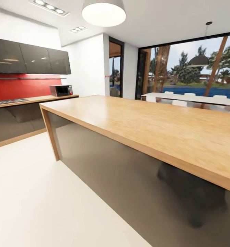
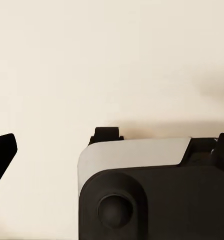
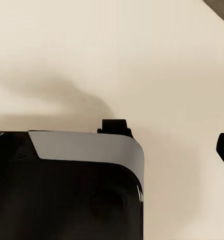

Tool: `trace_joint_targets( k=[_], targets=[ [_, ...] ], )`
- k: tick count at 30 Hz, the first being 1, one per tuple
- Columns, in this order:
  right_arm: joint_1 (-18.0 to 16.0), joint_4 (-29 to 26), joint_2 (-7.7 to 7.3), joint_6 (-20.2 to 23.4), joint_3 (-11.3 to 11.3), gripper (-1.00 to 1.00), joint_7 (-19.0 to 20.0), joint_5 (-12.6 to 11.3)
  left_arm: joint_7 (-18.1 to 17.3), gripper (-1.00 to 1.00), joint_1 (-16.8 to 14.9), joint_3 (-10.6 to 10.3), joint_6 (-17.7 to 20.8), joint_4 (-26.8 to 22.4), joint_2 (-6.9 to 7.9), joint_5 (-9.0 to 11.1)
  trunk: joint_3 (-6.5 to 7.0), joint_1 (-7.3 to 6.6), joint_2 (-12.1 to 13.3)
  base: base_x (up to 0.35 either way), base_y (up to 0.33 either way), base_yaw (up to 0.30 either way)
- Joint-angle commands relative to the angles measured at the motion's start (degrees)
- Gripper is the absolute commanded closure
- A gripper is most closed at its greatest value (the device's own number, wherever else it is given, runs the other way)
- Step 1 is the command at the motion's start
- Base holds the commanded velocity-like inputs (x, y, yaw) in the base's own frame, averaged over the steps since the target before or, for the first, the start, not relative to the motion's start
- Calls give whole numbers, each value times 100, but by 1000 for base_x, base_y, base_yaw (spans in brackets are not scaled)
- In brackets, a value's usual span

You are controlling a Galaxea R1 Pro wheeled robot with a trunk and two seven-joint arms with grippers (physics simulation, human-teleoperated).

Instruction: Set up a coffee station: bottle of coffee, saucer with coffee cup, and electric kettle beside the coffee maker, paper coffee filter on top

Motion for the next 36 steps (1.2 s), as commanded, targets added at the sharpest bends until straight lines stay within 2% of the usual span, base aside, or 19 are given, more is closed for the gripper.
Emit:
trace_joint_targets(
  k=[1, 7, 17, 36],
  targets=[
    [-2, 0, 0, 0, 0, -100, 1, -2, 1, -100, 3, 3, 0, -11, 0, -4, -7, 0, -3, 0, 0, 247],
    [-2, 4, -1, 3, 0, -100, -3, 0, 1, -100, 3, 3, 0, -8, 0, -4, -18, 0, -3, 0, 0, 240],
    [-2, 9, 5, -4, 5, -100, 1, 0, 1, -100, 3, 3, 0, -5, 0, -4, -22, 0, -3, 0, 0, 104],
    [-2, 0, 11, -11, -1, -100, 9, -4, 1, -100, 3, -5, 0, -35, -5, 17, -22, 0, -3, 0, 0, 235]
  ],
)
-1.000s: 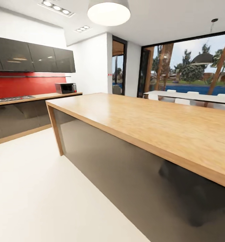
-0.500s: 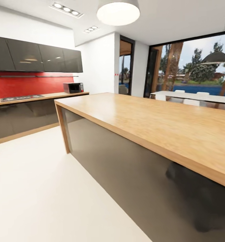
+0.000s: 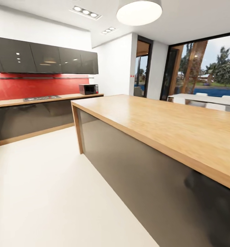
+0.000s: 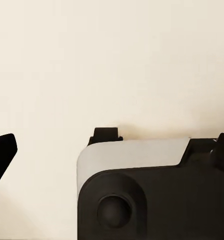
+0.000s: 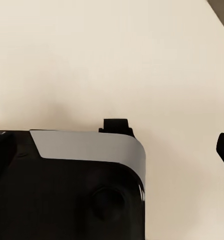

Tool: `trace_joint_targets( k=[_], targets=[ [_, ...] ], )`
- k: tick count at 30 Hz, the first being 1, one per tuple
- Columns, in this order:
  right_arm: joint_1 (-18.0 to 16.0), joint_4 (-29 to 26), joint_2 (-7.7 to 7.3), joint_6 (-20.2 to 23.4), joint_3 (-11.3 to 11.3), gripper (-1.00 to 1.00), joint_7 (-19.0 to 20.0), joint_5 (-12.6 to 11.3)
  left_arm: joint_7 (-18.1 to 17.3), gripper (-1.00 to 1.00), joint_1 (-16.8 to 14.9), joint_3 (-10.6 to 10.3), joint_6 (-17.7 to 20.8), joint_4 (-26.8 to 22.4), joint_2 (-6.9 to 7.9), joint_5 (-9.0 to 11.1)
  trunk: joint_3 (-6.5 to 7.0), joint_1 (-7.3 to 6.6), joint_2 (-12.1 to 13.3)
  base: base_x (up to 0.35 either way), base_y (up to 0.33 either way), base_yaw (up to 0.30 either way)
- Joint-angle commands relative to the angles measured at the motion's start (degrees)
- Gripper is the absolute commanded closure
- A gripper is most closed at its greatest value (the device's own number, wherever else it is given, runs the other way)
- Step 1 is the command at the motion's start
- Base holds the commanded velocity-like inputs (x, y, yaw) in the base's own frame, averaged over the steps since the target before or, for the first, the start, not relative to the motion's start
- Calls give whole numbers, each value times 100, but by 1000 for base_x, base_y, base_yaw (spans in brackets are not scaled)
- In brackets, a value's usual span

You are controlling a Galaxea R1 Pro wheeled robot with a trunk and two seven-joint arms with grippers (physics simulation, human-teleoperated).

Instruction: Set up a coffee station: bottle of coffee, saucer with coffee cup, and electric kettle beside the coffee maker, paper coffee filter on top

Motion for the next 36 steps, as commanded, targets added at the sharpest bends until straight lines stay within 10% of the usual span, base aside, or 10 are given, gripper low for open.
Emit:
trace_joint_targets(
  k=[1, 9, 13, 36],
  targets=[
    [-3, -7, -4, -4, -4, -100, 2, -2, 1, -100, 3, -1, -1, -28, 2, 3, -5, 0, -2, 0, 0, 243],
    [-18, -652, 12, 8, 20, -100, -2, -2, -4, -100, 3, 0, -1, -703, 71, 11, -5, 0, -2, 0, 0, 183],
    [-19, -1267, 16, 61, 433, -100, -3, -1, 2, -100, 3, 23, -8, -1115, 188, 10, -5, 0, -2, 0, 0, 32],
    [-19, -1363, 24, 20, 641, -100, -12, 7, 10, -100, 3, 46, -17, -1184, 234, 12, -5, 0, -2, 0, 0, 181]
  ],
)
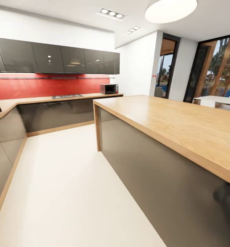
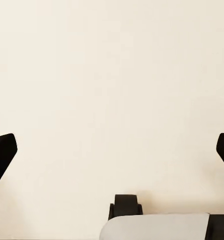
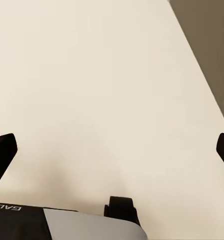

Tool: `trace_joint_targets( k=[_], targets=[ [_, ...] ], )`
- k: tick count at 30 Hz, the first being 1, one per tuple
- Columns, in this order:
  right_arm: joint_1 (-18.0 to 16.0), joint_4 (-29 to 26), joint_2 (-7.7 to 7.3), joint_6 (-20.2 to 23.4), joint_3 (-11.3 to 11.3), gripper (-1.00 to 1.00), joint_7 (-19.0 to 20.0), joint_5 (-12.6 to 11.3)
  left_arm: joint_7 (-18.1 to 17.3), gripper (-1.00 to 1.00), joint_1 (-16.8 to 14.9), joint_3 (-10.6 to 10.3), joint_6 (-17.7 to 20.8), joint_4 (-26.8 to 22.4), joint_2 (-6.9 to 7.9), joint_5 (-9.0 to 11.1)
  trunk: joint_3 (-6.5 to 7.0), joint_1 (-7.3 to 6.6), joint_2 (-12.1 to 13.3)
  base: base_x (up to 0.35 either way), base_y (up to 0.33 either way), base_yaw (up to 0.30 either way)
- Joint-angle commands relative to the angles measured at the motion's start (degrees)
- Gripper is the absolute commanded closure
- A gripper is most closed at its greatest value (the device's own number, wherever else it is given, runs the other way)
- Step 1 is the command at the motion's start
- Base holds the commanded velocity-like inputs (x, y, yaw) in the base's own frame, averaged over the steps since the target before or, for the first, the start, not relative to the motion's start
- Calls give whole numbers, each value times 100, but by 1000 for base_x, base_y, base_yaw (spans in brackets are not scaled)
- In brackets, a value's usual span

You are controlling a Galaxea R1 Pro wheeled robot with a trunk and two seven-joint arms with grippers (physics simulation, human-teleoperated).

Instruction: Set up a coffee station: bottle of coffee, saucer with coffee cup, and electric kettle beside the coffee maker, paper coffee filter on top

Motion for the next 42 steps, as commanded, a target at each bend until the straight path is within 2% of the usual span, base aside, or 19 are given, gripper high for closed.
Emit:
trace_joint_targets(
  k=[1, 18, 28, 42],
  targets=[
    [-3, -1, -5, -1, 23, -100, 0, -1, 2, -100, 3, 6, -2, -9, -1, -1, -5, 0, -3, 0, 0, 239],
    [-3, -1, -8, 9, 23, -100, 5, 4, 2, -100, 3, -15, -2, -8, -1, -1, -5, 0, -3, 2, 0, 239],
    [-3, -1, -10, 1, 23, -100, 6, -1, 7, -100, 3, -28, 2, -9, -1, 3, -5, 0, -3, 207, 0, 103],
    [-3, -1, -5, -1, 23, -100, 6, -1, 2, -100, 3, -20, -2, -8, -1, 8, -5, 0, -3, 21, 0, 255]
  ],
)
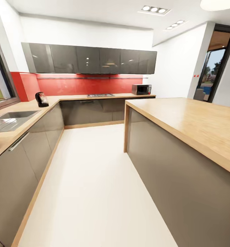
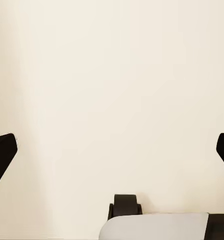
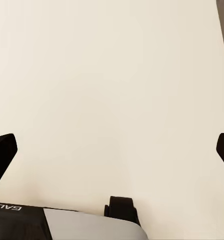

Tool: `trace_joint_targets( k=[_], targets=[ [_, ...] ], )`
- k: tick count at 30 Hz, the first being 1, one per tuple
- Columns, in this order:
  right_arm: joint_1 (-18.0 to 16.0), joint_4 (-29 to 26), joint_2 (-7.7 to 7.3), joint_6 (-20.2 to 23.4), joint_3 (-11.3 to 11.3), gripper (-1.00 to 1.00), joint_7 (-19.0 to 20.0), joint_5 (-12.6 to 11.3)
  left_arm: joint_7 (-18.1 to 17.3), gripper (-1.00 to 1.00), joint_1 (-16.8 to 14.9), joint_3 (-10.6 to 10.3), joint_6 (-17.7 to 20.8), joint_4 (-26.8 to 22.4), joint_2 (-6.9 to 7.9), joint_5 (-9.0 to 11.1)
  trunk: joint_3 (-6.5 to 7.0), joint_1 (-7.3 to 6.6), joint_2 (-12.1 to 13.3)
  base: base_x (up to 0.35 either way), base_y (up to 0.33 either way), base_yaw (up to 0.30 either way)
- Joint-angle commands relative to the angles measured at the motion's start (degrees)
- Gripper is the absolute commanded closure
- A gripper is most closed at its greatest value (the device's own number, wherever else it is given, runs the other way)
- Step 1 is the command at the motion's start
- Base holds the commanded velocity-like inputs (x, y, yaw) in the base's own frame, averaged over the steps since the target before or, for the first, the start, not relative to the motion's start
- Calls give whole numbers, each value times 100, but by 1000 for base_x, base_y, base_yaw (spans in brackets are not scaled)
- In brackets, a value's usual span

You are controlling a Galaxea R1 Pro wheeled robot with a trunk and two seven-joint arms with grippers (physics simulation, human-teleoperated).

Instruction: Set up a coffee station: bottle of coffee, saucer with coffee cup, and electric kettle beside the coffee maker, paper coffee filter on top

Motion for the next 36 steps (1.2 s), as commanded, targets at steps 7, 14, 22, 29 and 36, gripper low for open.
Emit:
trace_joint_targets(
  k=[7, 14, 22, 29, 36],
  targets=[
    [-3, 1, -5, 0, 25, -100, 1, 6, 3, -100, 3, -1, -2, -10, 0, 0, -5, 0, -3, 2, -1, 270],
    [-3, 0, -5, 0, 24, -100, 1, 12, 10, -100, 3, -20, 6, -10, 0, -3, -5, 0, -3, 177, -130, 76],
    [-3, 2, -5, -8, 24, -100, 1, 15, 4, -100, 3, -12, 4, -10, 0, -3, -5, 0, -3, 191, -138, 121],
    [-3, 3, -5, -9, 30, -100, 1, 17, 2, -100, 3, -5, -1, -10, 0, 0, -5, 0, -3, 24, -17, 231],
    [-3, 6, -5, -7, 31, -100, 1, 17, 2, -100, 3, -5, -2, -10, 0, 0, -5, 0, -3, 2, -2, 240]
  ],
)
